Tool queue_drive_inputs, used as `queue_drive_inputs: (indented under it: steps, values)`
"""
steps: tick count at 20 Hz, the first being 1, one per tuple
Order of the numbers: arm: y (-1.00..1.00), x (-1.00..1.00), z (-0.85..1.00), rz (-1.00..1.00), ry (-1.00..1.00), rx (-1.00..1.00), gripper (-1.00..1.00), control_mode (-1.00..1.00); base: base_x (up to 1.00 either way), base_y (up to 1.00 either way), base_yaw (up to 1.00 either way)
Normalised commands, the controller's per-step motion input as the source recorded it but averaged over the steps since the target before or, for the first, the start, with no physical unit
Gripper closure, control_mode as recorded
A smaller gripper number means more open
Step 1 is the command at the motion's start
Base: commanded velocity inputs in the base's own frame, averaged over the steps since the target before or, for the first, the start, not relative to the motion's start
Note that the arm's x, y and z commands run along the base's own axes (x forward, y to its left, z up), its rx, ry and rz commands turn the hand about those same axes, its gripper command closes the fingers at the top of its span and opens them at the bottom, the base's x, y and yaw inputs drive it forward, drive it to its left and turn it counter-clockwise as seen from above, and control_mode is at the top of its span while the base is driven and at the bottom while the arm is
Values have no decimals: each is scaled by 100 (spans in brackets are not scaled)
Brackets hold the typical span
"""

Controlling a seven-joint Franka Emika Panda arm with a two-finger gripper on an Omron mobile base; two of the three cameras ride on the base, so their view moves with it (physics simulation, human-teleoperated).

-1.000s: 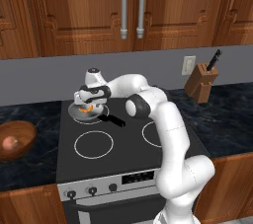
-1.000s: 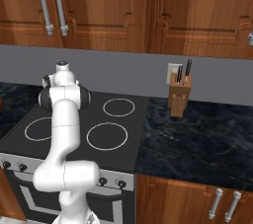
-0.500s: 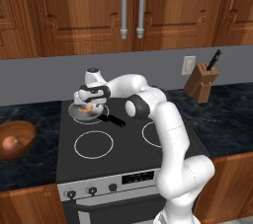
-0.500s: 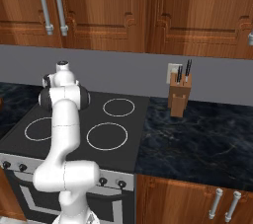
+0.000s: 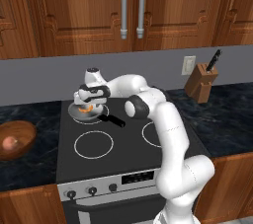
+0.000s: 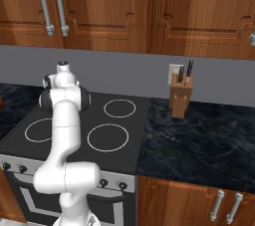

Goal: Place the shrimp on the plate and place the onion on the same plate.

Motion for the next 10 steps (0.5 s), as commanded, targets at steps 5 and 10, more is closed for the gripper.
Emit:
queue_drive_inputs:
  steps: [5, 10]
  values:
    - [0, -6, -53, 0, 0, 0, 100, -100, 0, 0, 0]
    - [0, -4, -56, 0, 0, 0, 100, -100, 0, 0, 0]
